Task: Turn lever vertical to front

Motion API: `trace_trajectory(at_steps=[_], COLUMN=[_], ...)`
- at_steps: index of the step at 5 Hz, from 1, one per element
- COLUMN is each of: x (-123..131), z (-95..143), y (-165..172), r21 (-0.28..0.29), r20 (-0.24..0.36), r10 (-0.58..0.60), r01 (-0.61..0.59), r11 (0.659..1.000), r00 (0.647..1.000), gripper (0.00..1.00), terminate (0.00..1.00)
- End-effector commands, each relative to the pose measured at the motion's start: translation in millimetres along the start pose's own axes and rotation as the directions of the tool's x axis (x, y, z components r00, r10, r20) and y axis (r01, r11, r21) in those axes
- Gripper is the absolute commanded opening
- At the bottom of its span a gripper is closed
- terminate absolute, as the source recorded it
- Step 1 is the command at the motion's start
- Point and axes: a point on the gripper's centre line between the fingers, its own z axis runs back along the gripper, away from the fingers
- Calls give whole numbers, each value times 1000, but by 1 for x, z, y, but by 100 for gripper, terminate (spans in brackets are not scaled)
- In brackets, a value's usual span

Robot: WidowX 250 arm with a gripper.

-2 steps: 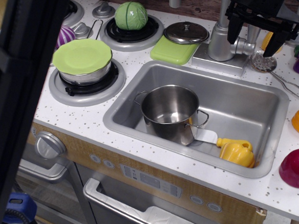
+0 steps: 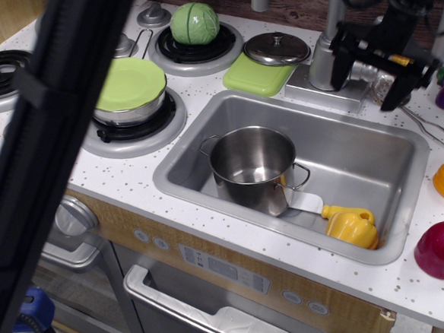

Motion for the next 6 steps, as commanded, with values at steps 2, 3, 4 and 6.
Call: trace_trajectory(at_steps=[2, 3, 4, 6], x=[38, 45, 52, 66], z=[65, 63, 57, 63], y=[15, 19, 21, 27], r21=[17, 3, -16, 3], r20=[248, 310, 354, 385], r10=[27, 14, 16, -22], r01=[-32, -16, -11, 22], r11=[999, 1000, 1000, 1000], r00=[968, 951, 935, 923], gripper=[100, 100, 100, 100], terminate=[0, 0, 0, 0])
